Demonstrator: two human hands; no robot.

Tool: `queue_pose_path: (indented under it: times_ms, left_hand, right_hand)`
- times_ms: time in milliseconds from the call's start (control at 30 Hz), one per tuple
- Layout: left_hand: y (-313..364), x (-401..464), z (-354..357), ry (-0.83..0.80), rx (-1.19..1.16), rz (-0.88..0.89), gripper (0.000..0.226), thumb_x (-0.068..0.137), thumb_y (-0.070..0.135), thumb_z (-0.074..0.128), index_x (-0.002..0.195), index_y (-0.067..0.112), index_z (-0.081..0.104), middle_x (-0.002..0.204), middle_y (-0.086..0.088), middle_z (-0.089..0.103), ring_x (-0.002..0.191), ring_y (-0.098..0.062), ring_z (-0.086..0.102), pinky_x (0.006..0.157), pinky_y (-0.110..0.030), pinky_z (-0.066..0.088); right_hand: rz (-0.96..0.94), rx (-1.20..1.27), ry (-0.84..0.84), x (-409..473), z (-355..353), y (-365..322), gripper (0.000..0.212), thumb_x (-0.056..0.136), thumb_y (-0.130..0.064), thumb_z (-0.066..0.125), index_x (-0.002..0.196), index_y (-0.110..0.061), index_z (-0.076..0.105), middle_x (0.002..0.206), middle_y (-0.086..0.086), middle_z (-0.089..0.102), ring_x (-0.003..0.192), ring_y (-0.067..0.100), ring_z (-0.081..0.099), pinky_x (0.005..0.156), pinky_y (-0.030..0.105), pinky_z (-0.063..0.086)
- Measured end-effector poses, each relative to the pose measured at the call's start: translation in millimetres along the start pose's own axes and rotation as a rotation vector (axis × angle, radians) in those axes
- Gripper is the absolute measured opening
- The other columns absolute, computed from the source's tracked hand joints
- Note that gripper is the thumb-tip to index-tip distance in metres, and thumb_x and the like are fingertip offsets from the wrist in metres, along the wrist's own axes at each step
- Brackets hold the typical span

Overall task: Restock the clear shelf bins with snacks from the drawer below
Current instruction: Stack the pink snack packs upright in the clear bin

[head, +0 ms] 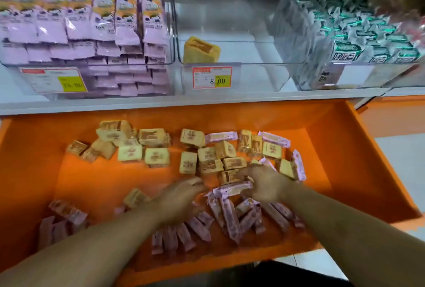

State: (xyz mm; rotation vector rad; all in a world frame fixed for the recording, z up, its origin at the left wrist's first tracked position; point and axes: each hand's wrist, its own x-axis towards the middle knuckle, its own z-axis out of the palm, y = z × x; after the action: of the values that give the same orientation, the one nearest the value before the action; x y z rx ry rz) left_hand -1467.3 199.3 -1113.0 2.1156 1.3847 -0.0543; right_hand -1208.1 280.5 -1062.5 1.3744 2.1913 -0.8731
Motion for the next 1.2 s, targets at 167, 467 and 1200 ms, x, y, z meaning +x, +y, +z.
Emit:
queue_pose_path:
  times_ms: [167,467,1200]
  left_hand:
    - [-28.4,21.0,30.2,-0.164,0.014,-0.004,0.061,0.096,0.045,0.064,0.153,0.034,0.043,0.148,0.004,0.051,0.133,-0.02,0.05,0.104,-0.032,0.043]
    - [-45.5,34.2,49.4,-0.251,-0.099,-0.066,0.05,0.091,0.039,0.075,0.135,0.021,0.063,0.133,0.001,0.056,0.126,-0.019,0.05,0.095,-0.023,0.036]
    - [-9.8,-28.4,-51.4,-0.144,-0.404,-0.309,0.056,0.072,0.035,0.094,0.12,0.034,0.065,0.118,0.015,0.064,0.105,-0.007,0.061,0.082,-0.026,0.053]
  right_hand:
    - [-0.14,0.011,-0.095,29.6,24.9,2.2,0.053,0.09,-0.027,0.076,0.141,-0.03,0.064,0.136,-0.002,0.063,0.123,0.016,0.058,0.095,0.025,0.046]
    - [-0.222,-0.17,-0.309,53.0,62.7,-9.0,0.044,0.082,-0.022,0.082,0.122,-0.014,0.065,0.111,0.008,0.066,0.103,0.026,0.061,0.074,0.032,0.045]
    - [-0.053,0.349,-0.216,2.0,-12.2,-42.2,0.051,0.085,0.004,0.075,0.111,-0.04,0.073,0.108,-0.009,0.071,0.093,0.013,0.072,0.076,0.035,0.062]
